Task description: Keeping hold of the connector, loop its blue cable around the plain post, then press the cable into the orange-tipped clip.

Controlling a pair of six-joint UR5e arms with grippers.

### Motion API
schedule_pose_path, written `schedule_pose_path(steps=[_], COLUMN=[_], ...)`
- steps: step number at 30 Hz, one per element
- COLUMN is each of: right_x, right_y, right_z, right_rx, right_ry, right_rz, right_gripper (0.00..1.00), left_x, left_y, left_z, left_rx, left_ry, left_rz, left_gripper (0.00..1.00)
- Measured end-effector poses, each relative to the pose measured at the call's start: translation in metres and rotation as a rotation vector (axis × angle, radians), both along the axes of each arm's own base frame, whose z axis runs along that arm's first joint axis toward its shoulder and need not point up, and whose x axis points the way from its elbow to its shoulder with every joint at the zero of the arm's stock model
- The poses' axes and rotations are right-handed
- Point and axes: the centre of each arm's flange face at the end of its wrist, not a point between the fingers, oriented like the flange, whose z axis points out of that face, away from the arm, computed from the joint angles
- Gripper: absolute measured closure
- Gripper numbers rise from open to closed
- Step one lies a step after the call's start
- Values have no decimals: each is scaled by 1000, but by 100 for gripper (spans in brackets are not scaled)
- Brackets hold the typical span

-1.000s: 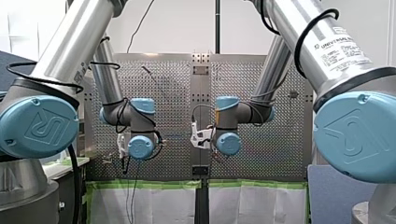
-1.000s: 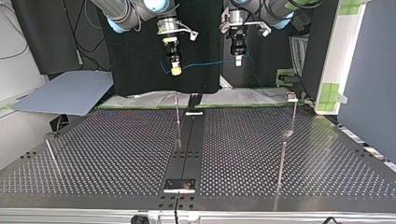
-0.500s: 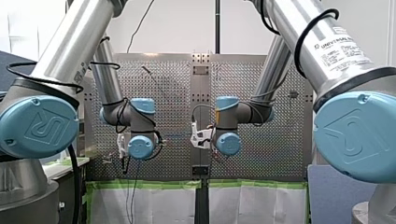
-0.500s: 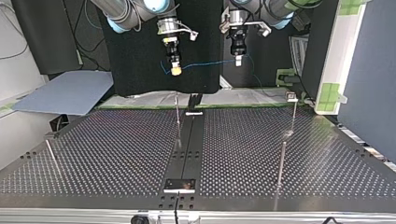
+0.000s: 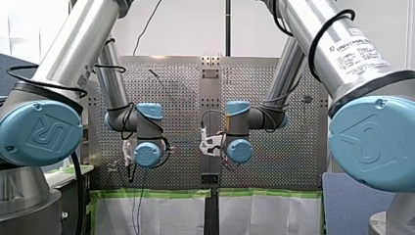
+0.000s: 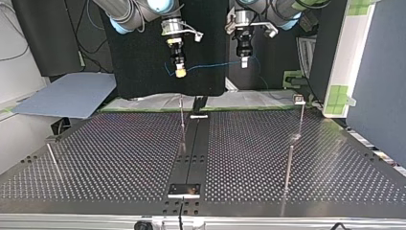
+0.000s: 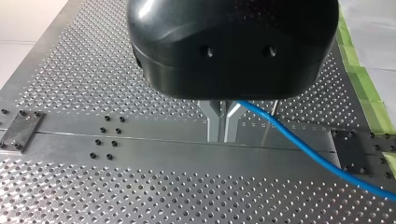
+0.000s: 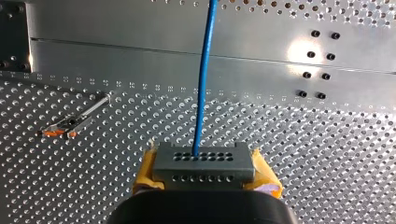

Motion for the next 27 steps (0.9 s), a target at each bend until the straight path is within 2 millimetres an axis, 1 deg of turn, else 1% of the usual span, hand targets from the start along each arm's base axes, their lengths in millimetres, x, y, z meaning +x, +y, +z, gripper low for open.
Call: schedule_pose_path(steps=[23, 25, 27], right_x=[0, 0, 0], right_y=[0, -1, -1], right_z=[0, -2, -8], right_rx=[1, 5, 17], right_ry=[-1, 4, 19], right_rz=[0, -1, -2], right_gripper=[100, 100, 100], left_x=[0, 0, 0], left_y=[0, 0, 0], left_z=[0, 0, 0], left_rx=[-1, -1, -1], left_ry=[0, 0, 0], left_rz=[0, 0, 0], left_gripper=[92, 92, 92])
